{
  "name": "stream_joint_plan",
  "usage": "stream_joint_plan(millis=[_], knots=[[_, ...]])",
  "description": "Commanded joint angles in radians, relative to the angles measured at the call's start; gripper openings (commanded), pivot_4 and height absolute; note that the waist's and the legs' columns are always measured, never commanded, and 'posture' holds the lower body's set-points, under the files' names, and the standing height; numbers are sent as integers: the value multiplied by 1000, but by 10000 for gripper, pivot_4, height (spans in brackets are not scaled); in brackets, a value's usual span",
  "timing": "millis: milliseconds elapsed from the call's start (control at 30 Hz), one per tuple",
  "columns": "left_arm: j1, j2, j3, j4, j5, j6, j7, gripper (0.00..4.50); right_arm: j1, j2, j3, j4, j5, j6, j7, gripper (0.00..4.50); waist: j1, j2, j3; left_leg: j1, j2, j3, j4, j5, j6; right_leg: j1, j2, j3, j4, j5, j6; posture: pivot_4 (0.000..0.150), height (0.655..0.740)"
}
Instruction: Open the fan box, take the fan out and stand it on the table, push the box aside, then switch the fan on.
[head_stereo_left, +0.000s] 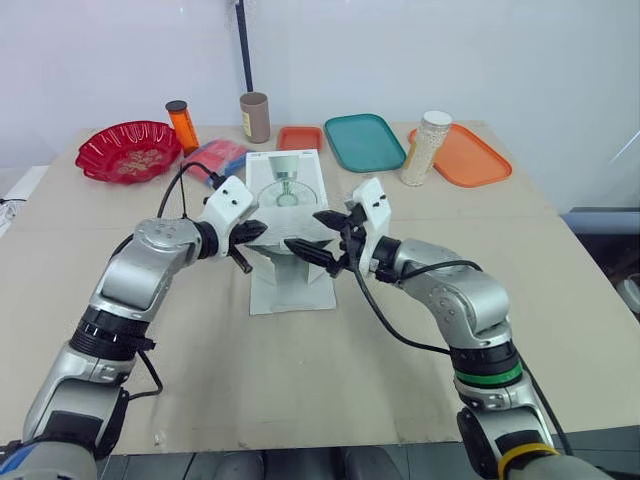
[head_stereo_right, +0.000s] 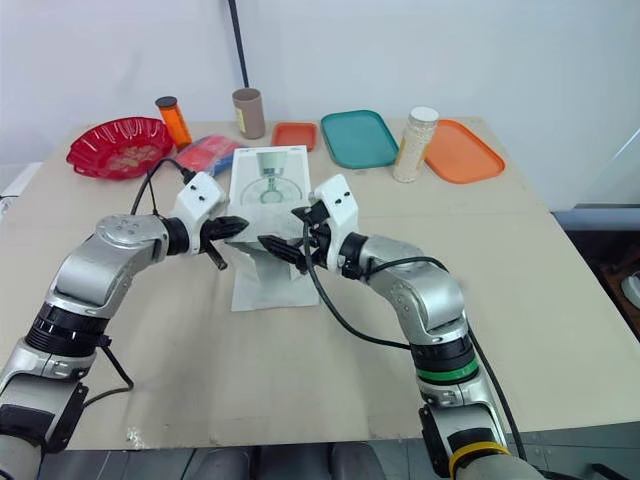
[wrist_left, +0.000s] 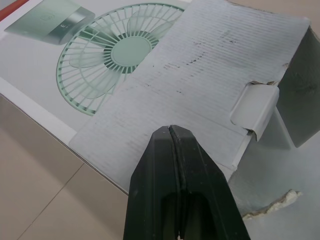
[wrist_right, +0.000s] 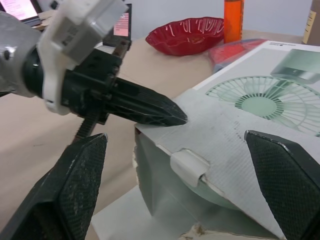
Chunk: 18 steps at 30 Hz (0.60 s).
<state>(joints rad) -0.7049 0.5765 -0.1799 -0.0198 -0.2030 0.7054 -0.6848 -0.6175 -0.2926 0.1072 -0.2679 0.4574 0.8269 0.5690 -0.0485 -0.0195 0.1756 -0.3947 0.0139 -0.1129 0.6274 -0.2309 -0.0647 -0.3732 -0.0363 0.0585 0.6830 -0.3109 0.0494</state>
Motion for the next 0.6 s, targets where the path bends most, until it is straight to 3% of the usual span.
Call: stream_joint_plan(millis=[33, 300, 467, 600], knots=[[10, 3, -6, 19, 17, 20, -8, 125, 32, -30, 0, -111, 33, 10, 22, 45000, 0, 0, 0, 0, 0, 0, 0, 0, 0, 0, 0, 0, 0, 0, 0, 1500, 7400], [5, 1, -2, 21, 19, 25, -16, 125, 72, -68, 92, -154, -30, -24, 18, 45000, 0, 0, 0, 1, 0, 0, 0, 0, 0, 0, 0, 0, 0, 0, 0, 1500, 7400], [6, 4, 4, 32, 23, 18, -18, 0, 76, -97, 155, -147, -82, -55, 28, 30958, 0, 0, 0, 0, 0, 0, 0, 0, 0, 0, 0, 0, 0, 0, 0, 1500, 7400], [2, -1, 5, 44, 28, 9, -21, 0, 62, -77, 196, -131, -121, -65, 9, 10401, 0, 0, 0, 1, 0, 0, 0, 0, 0, 0, 0, 0, 0, 0, 0, 1500, 7400]])
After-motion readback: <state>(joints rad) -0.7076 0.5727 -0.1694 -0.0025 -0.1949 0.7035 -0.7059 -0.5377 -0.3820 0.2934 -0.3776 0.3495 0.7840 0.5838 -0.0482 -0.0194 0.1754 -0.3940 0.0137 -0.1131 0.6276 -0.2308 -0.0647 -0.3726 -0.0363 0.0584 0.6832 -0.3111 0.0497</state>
